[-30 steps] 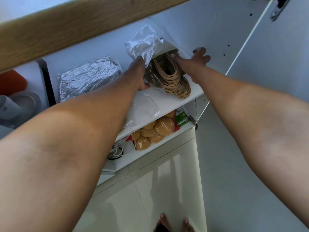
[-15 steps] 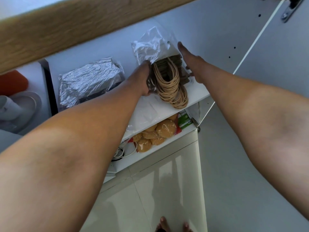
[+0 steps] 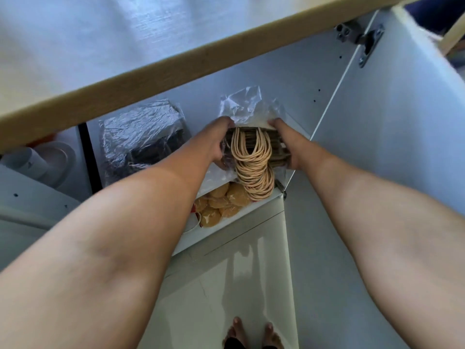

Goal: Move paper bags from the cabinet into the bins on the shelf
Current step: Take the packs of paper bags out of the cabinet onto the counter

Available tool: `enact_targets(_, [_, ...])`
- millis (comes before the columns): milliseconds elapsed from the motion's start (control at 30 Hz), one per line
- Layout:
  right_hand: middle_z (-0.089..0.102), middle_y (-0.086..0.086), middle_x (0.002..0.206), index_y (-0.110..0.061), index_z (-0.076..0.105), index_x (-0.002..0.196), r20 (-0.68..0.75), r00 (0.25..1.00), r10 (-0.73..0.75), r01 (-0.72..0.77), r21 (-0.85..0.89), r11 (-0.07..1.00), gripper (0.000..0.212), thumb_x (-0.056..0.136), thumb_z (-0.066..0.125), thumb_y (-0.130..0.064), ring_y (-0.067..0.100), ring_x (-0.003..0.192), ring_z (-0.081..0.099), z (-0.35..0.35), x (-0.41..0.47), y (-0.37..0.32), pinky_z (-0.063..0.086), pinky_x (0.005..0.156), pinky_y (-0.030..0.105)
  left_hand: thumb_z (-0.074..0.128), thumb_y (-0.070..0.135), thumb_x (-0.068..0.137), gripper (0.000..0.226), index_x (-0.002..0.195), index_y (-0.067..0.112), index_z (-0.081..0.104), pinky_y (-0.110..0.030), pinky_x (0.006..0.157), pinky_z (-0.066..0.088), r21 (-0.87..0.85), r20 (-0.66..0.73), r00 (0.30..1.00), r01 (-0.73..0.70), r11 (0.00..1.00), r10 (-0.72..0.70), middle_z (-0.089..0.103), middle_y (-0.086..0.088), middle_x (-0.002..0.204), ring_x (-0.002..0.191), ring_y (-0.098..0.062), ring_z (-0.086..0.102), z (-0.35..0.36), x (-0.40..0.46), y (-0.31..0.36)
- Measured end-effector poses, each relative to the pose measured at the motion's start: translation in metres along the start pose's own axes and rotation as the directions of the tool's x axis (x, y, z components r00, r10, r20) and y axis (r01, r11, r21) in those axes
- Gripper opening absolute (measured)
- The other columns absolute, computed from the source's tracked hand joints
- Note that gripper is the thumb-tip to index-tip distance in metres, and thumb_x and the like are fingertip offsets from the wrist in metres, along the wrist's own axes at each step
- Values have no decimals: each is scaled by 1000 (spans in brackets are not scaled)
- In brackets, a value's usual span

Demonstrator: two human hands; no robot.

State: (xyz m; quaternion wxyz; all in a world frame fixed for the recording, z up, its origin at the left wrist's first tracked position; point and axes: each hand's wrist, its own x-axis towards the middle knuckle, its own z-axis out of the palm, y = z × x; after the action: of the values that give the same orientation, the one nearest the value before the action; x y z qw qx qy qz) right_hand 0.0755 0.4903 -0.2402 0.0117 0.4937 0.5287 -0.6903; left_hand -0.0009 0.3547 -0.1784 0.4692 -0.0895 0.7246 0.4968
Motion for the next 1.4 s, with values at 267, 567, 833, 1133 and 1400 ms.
enact_targets(267, [67,10,119,-15,50,130,-135,989,-66,85,137,987,114,31,76,-65,31,100,68,-15,-89,38,53,88,54,51,28,95,25,111,8,52,-40,75,50,-59,33,999,-6,998,8,64,-13,92,79,-27,60,-3,-84,-35])
enact_targets(567, [63,16,116,-7,47,125,-274,959,-65,139,257,956,109,35,73,-65,32,100,66,-11,-238,73,53,90,52,52,22,96,24,115,8,51,-40,88,49,23,120,992,-43,999,40,61,-12,94,77,-25,58,-23,-203,-65])
enact_targets(833, [55,14,122,-8,40,115,-385,915,-122,256,318,913,78,63,75,-55,30,109,58,-4,-346,62,49,96,47,59,27,91,35,120,9,48,-47,101,40,123,159,981,-130,984,110,56,-15,114,105,-32,57,-39,-292,-55])
enact_targets(1133, [52,13,131,-9,33,136,-380,899,-218,367,381,849,115,43,75,-62,30,116,54,-21,-406,15,46,100,48,61,34,89,64,145,18,33,-62,104,34,145,193,970,-180,973,151,28,-14,153,133,-42,36,-34,-365,-18])
enact_targets(1400, [56,13,131,-10,31,140,-291,892,-345,433,335,837,134,30,82,-67,32,113,60,-17,-420,-49,47,98,54,62,36,86,46,121,12,44,-49,104,39,78,110,960,-267,960,258,46,-15,116,104,-31,50,-53,-400,23])
